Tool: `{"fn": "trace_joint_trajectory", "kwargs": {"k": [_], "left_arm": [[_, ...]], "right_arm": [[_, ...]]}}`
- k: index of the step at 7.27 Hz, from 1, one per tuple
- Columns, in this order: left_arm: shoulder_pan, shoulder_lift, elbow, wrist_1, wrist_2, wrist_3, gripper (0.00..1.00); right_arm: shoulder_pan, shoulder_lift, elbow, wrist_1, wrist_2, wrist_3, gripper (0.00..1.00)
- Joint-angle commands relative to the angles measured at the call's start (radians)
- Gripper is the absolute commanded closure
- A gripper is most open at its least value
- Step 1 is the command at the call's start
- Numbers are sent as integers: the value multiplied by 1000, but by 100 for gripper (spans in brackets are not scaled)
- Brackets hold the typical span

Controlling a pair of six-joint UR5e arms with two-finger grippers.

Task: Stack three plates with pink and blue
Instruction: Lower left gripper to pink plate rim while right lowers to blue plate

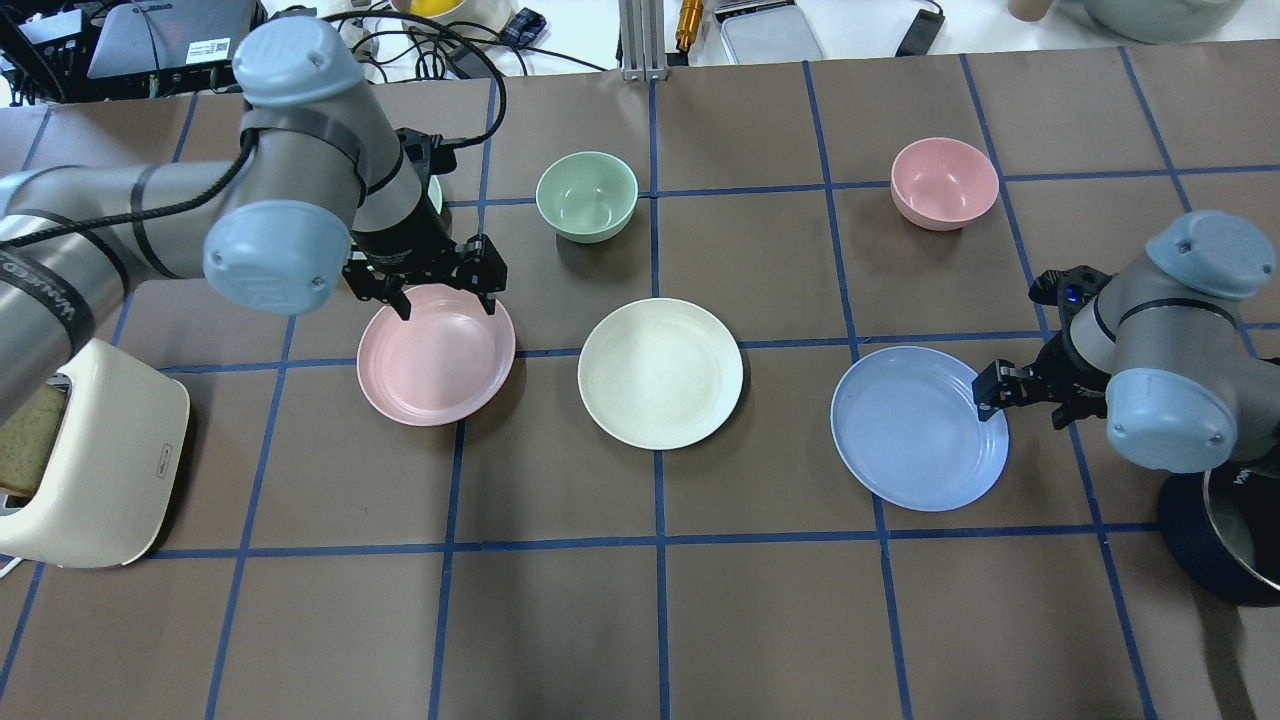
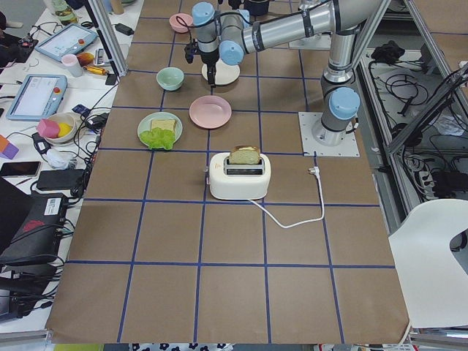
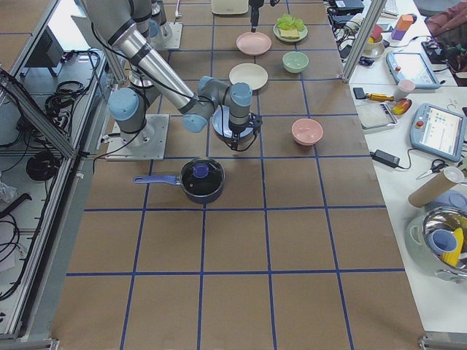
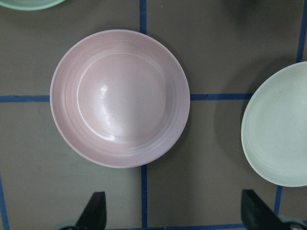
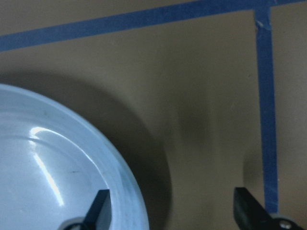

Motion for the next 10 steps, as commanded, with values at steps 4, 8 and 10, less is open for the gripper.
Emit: {"fn": "trace_joint_trajectory", "kwargs": {"k": [4,8,10], "left_arm": [[-68,-211,-38,307,55,-3,14],[-77,-222,-35,332,58,8,100],[-83,-207,-35,332,90,2,100]], "right_arm": [[-3,-6,4,19,31,6,95],[0,-33,-78,71,28,0,100],[4,-21,-289,321,34,-5,100]]}}
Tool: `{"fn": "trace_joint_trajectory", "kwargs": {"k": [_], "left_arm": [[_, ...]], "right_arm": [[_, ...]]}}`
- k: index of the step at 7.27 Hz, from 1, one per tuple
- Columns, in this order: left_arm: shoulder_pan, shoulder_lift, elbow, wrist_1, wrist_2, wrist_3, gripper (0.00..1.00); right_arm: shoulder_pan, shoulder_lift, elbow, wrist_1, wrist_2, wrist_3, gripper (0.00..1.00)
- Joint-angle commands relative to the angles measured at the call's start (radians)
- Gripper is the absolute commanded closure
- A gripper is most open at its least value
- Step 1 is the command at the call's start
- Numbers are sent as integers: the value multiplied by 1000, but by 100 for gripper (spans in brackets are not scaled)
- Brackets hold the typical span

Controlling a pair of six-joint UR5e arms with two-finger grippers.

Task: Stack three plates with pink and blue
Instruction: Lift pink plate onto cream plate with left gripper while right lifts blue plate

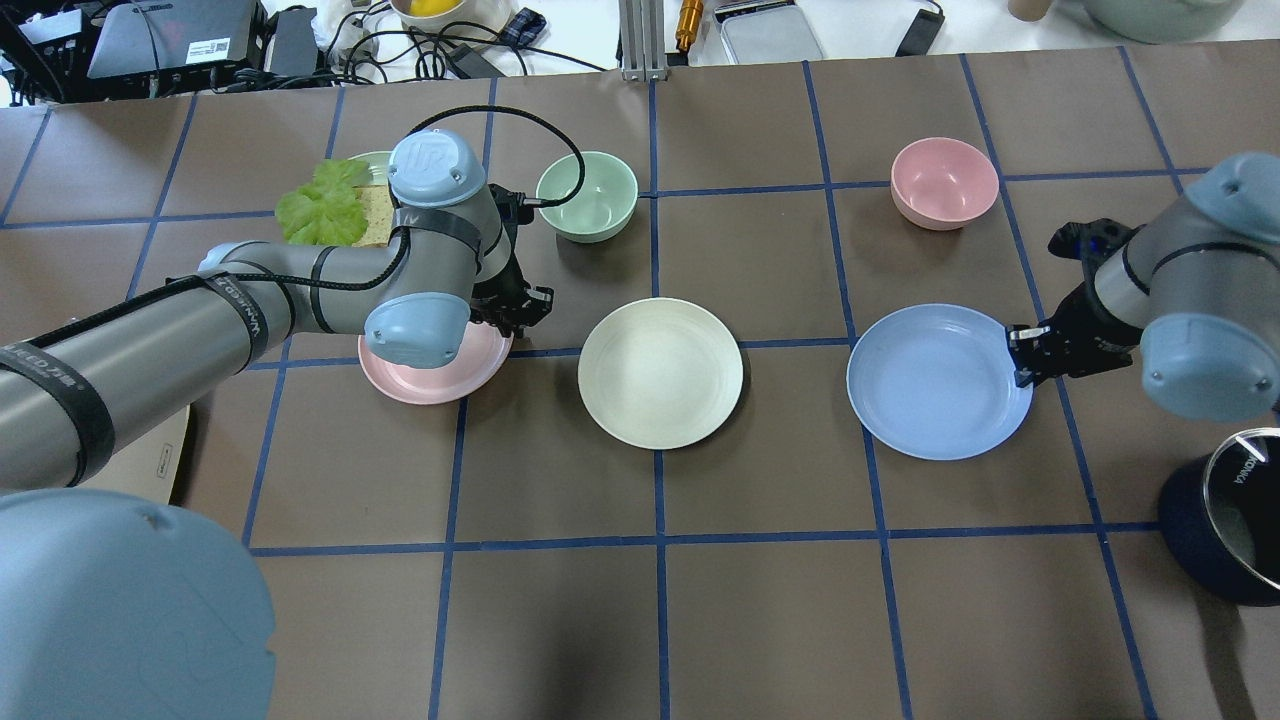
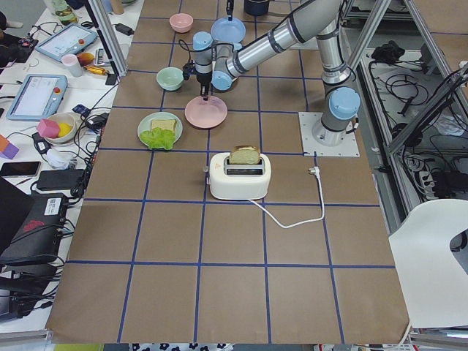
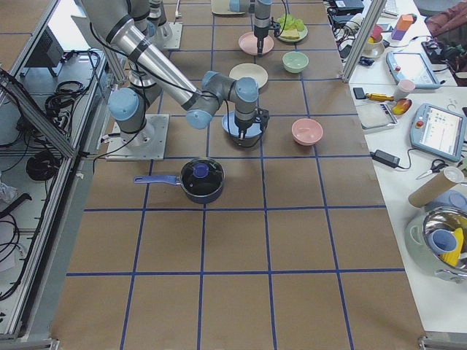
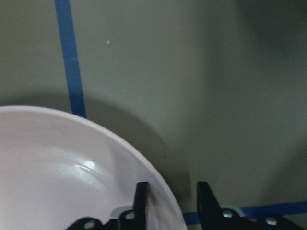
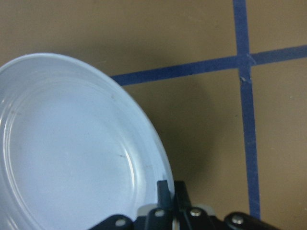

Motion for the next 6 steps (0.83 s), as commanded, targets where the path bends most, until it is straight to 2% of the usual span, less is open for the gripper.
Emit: {"fn": "trace_joint_trajectory", "kwargs": {"k": [1,3,4,6], "left_arm": [[-21,24,5,-3,54,-5,100],[-73,50,22,-15,61,-26,100],[-92,62,54,-64,59,-93,100],[-211,43,202,-240,70,-273,100]], "right_arm": [[4,9,-149,147,4,-3,100],[41,11,-207,173,4,9,100],[56,27,-259,211,1,11,100],[52,82,-333,245,-11,9,100]]}}
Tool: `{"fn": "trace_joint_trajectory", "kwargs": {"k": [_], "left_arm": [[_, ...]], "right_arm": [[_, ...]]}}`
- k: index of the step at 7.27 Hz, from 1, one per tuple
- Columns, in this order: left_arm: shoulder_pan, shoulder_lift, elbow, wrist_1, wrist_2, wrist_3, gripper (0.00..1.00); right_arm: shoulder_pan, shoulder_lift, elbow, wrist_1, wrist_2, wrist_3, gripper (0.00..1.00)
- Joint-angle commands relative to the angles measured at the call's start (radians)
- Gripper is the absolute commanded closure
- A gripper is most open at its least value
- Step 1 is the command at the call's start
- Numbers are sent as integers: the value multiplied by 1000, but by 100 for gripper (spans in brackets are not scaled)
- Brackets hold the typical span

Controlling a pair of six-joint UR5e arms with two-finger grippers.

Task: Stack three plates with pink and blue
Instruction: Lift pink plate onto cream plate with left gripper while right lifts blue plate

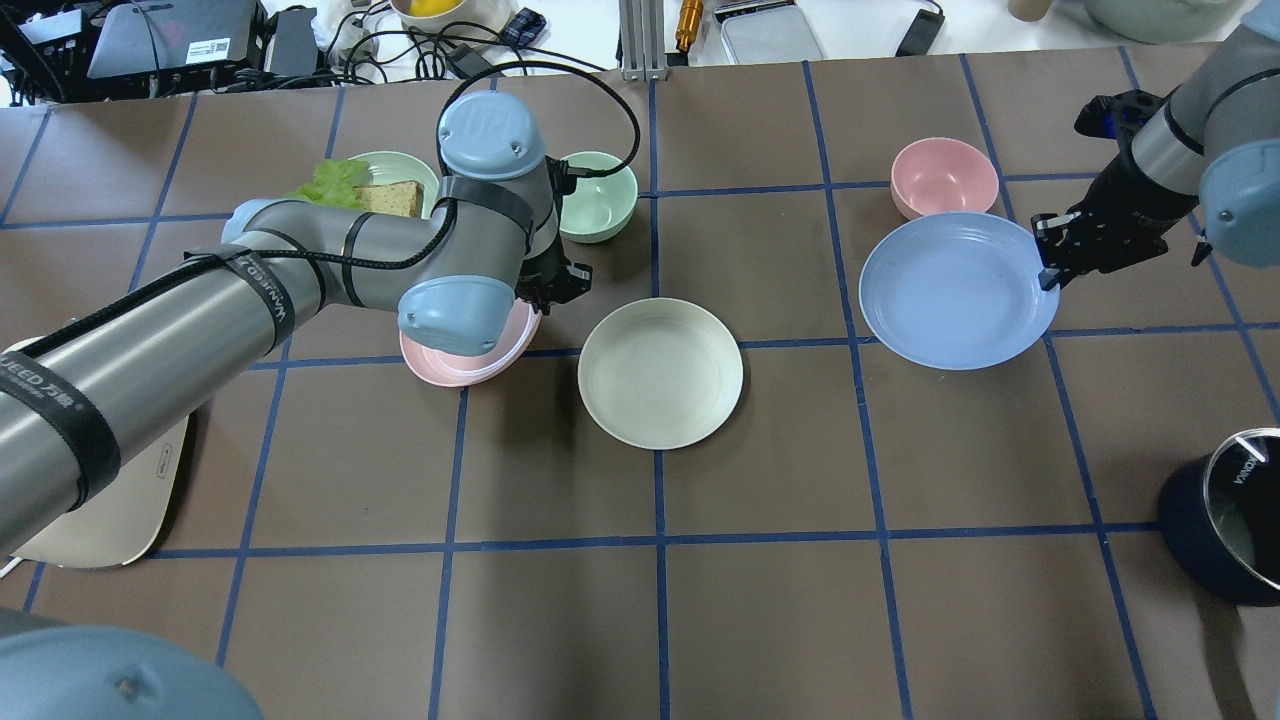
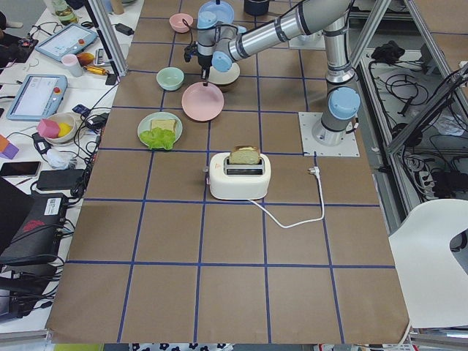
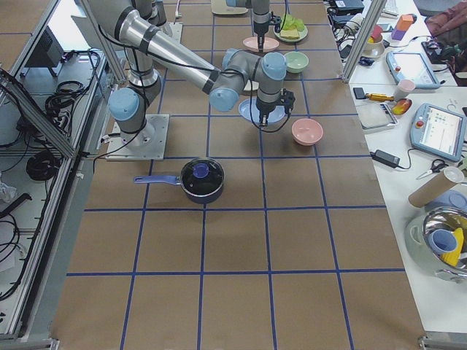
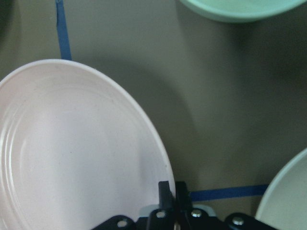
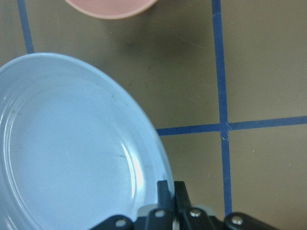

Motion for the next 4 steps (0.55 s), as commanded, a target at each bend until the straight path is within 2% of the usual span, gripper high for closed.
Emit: {"fn": "trace_joint_trajectory", "kwargs": {"k": [1,2,4], "left_arm": [[-126,-32,172,-210,18,-211,100],[-172,-50,207,-230,14,-291,100],[-263,-83,215,-217,15,-414,100]], "right_arm": [[-9,50,-53,20,-8,0,100],[-8,45,-58,17,-23,0,100],[-5,48,-82,46,-23,0,100]]}}
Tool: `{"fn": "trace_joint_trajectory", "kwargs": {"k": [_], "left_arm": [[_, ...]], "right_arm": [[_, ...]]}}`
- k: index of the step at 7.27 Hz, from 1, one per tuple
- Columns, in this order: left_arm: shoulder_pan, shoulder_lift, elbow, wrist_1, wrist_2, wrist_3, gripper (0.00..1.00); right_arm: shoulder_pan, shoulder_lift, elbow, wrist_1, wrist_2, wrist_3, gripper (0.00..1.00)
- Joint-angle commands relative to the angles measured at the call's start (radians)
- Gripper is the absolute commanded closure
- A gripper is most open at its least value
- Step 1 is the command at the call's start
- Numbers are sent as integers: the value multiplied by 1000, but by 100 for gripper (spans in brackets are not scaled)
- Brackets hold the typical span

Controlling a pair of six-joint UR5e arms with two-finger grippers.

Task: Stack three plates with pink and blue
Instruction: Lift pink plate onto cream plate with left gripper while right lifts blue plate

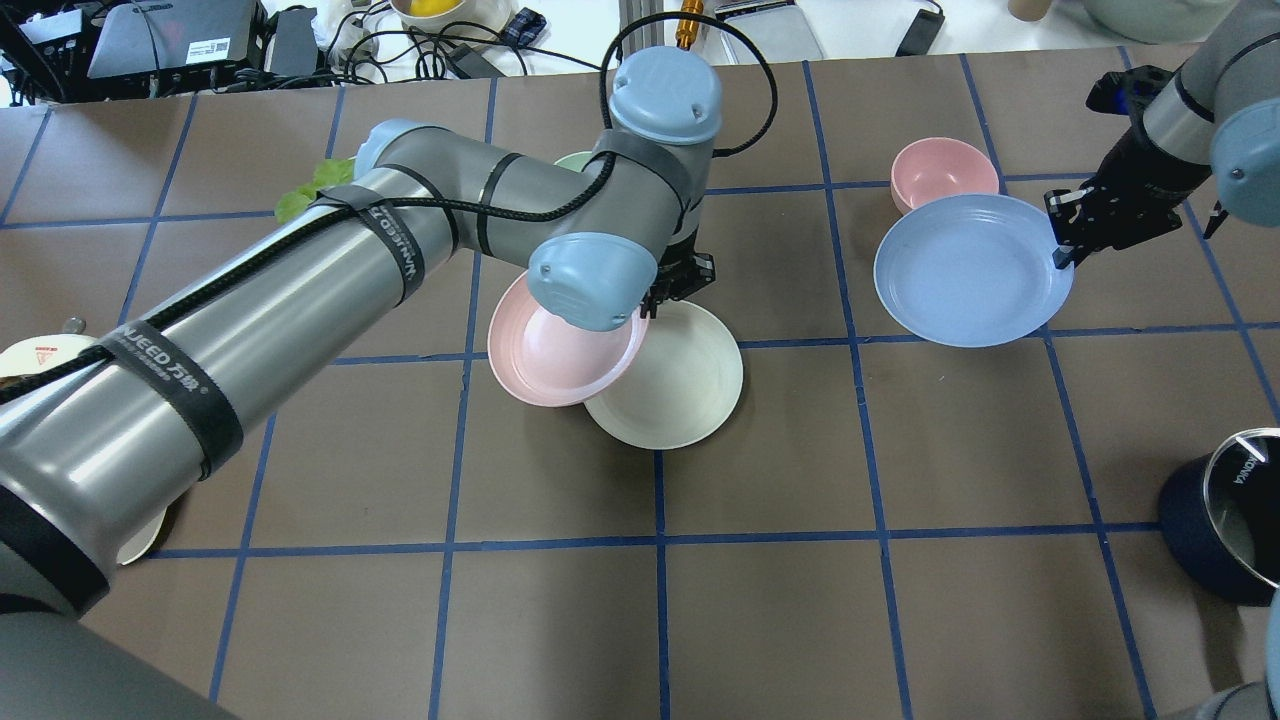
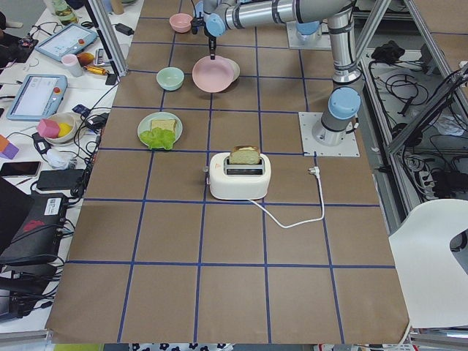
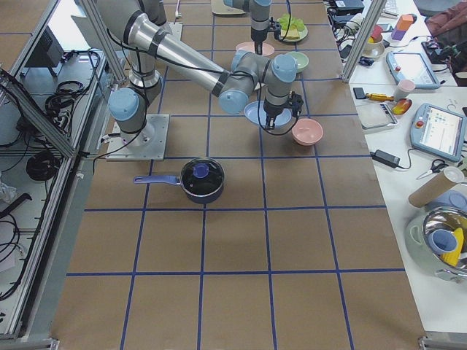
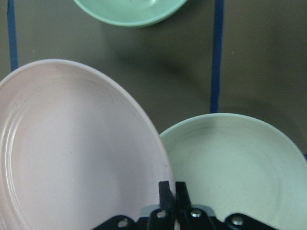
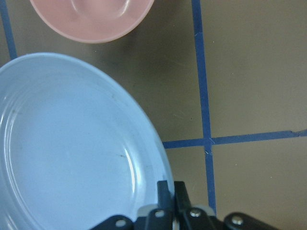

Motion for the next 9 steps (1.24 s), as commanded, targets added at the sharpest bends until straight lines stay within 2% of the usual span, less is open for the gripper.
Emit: {"fn": "trace_joint_trajectory", "kwargs": {"k": [1,3,7,8,9], "left_arm": [[-89,-40,16,17,0,-109,100],[-138,-83,54,22,3,-155,100],[-140,-119,57,83,7,-151,100],[-140,-123,56,95,9,-142,1],[-133,-119,57,95,9,-140,0]], "right_arm": [[4,-1,1,23,10,0,100],[8,-7,6,23,10,15,100],[8,-5,8,26,12,34,100],[10,-7,8,27,13,49,100],[11,-7,8,27,14,49,100]]}}
